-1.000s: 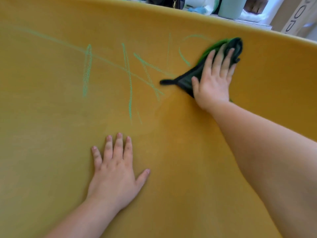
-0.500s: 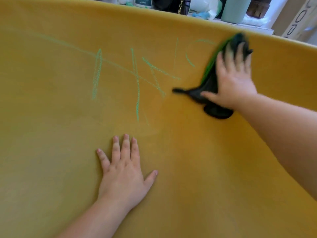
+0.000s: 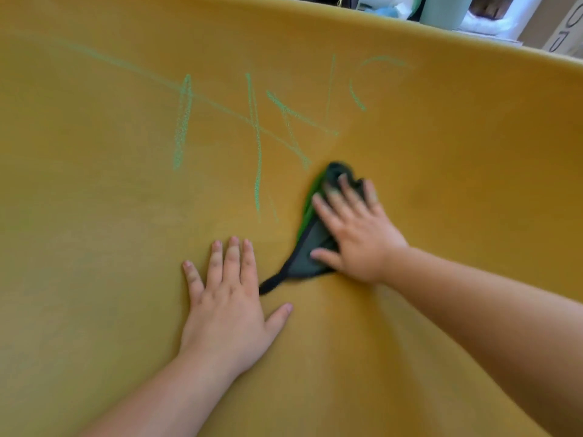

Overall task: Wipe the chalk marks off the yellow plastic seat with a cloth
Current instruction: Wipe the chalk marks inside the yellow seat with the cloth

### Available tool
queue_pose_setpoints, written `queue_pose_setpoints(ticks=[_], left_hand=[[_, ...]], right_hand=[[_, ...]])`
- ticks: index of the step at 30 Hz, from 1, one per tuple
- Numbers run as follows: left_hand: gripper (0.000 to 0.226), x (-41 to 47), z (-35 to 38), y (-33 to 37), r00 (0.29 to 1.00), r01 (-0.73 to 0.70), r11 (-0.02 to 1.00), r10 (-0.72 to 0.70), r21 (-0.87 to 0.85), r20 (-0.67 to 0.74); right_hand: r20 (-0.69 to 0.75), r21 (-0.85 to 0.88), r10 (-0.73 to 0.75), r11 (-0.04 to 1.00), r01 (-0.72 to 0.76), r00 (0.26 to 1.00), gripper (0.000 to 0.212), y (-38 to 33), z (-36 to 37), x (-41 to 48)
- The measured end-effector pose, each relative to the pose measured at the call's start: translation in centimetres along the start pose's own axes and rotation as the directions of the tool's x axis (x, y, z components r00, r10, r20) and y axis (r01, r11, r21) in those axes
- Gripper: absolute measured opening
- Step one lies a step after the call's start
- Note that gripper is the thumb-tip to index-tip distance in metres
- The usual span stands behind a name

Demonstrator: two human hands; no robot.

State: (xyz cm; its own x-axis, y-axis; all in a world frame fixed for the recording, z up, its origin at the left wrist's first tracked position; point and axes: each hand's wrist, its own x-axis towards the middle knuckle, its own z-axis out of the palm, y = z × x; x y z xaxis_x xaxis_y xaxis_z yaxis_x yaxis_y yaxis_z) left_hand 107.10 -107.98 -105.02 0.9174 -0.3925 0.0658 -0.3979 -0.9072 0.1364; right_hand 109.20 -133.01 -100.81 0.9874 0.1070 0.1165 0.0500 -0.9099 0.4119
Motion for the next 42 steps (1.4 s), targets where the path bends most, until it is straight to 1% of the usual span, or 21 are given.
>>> queue_pose_setpoints(ticks=[2,3,4,6,10,13,16,18,19,20,21,23,25,28,30,32,33,36,38,40,42], left_hand=[[0.113,0.0,0.0,0.1,1.0,-0.003,1.0,0.003,-0.009,-0.015],[0.113,0.1,0.1,0.1,1.0,0.002,1.0,-0.002,-0.015,-0.028],[0.114,0.2,0.0,0.2,0.999,0.008,1.0,-0.008,-0.021,-0.033],[0.115,0.2,0.1,0.3,1.0,0.005,1.0,-0.005,-0.024,-0.023],[0.117,0.3,0.3,0.2,0.999,0.005,0.999,-0.006,-0.039,-0.04],[0.12,0.4,-0.2,0.3,1.0,0.012,0.998,-0.013,-0.059,-0.013],[0.12,0.2,-0.1,0.3,0.999,0.023,0.998,-0.025,-0.06,-0.025],[0.121,0.2,-0.3,0.3,0.998,0.042,0.997,-0.045,-0.071,-0.043],[0.122,0.1,-0.4,0.3,0.998,0.054,0.995,-0.057,-0.08,-0.037],[0.123,0.0,-0.5,0.3,0.998,0.063,0.994,-0.065,-0.092,-0.014],[0.123,0.0,-0.7,0.3,0.998,0.065,0.993,-0.066,-0.095,-0.008],[0.122,0.0,-0.6,0.3,0.998,0.062,0.995,-0.063,-0.082,-0.013],[0.122,0.1,-0.7,0.4,0.998,0.058,0.996,-0.058,-0.067,0.003],[0.123,0.2,-0.7,0.4,0.998,0.068,0.994,-0.068,-0.081,0.003],[0.125,0.3,-0.7,0.3,0.997,0.079,0.994,-0.08,-0.072,0.001],[0.128,0.4,-0.7,0.4,0.996,0.087,0.993,-0.087,-0.074,0.006],[0.129,0.5,-0.7,0.4,0.996,0.094,0.992,-0.094,-0.081,0.004],[0.13,0.4,-0.7,0.4,0.994,0.109,0.99,-0.11,-0.093,-0.011],[0.13,0.3,-0.7,0.4,0.994,0.108,0.989,-0.11,-0.099,-0.013],[0.131,0.2,-0.9,0.5,0.994,0.111,0.988,-0.112,-0.111,-0.01],[0.13,0.2,-1.0,0.6,0.994,0.11,0.989,-0.11,-0.097,0.009]], right_hand=[[-0.098,-0.105,0.302,0.945,-0.311,0.948,0.11,5.5,-2.2,2.3],[-0.157,-0.11,0.396,0.903,-0.414,0.905,0.113,8.4,-3.7,3.4],[-0.208,-0.112,0.442,0.875,-0.47,0.873,0.116,10.8,-5.2,4.5],[-0.268,-0.097,0.449,0.868,-0.487,0.853,0.117,12.9,-7.7,6.5],[-0.269,-0.028,0.42,0.896,-0.443,0.867,0.109,7.7,-5.7,8.8],[-0.15,0.049,0.296,0.955,-0.292,0.943,0.103,0.6,-2.3,7.7],[-0.038,0.115,-0.012,0.993,0.017,0.999,0.091,-5.1,0.3,3.1],[0.013,0.109,-0.213,0.971,0.211,0.977,0.089,-4.7,0.7,0.9],[0.002,0.05,-0.264,0.963,0.264,0.964,0.092,-3.1,0.3,0.9],[-0.027,-0.041,-0.267,0.963,0.266,0.963,0.096,-0.7,-0.2,1.5],[-0.082,-0.143,-0.214,0.969,0.201,0.973,0.099,2.1,-1.1,2.6],[-0.171,-0.255,0.02,0.965,-0.064,0.985,0.106,8.4,-3.8,5.3],[-0.229,-0.217,0.24,0.932,-0.29,0.943,0.113,12.3,-6.8,7.0],[-0.252,-0.116,0.357,0.912,-0.395,0.899,0.112,10.3,-7.2,8.6],[-0.212,-0.073,0.273,0.953,-0.294,0.938,0.109,6.1,-5.1,8.5],[-0.111,-0.035,0.066,0.997,-0.07,0.992,0.104,1.3,-2.9,7.2],[-0.072,-0.012,-0.029,1.0,0.029,0.997,0.099,-0.9,-1.9,6.3],[0.011,0.079,-0.245,0.967,0.243,0.969,0.084,-4.9,-0.1,2.5],[0.039,0.079,-0.353,0.934,0.35,0.935,0.084,-4.5,0.3,1.2],[0.025,-0.027,-0.346,0.937,0.347,0.938,0.094,-2.0,-0.4,1.9],[-0.074,-0.161,-0.175,0.974,0.162,0.982,0.107,2.5,-2.2,4.4]])
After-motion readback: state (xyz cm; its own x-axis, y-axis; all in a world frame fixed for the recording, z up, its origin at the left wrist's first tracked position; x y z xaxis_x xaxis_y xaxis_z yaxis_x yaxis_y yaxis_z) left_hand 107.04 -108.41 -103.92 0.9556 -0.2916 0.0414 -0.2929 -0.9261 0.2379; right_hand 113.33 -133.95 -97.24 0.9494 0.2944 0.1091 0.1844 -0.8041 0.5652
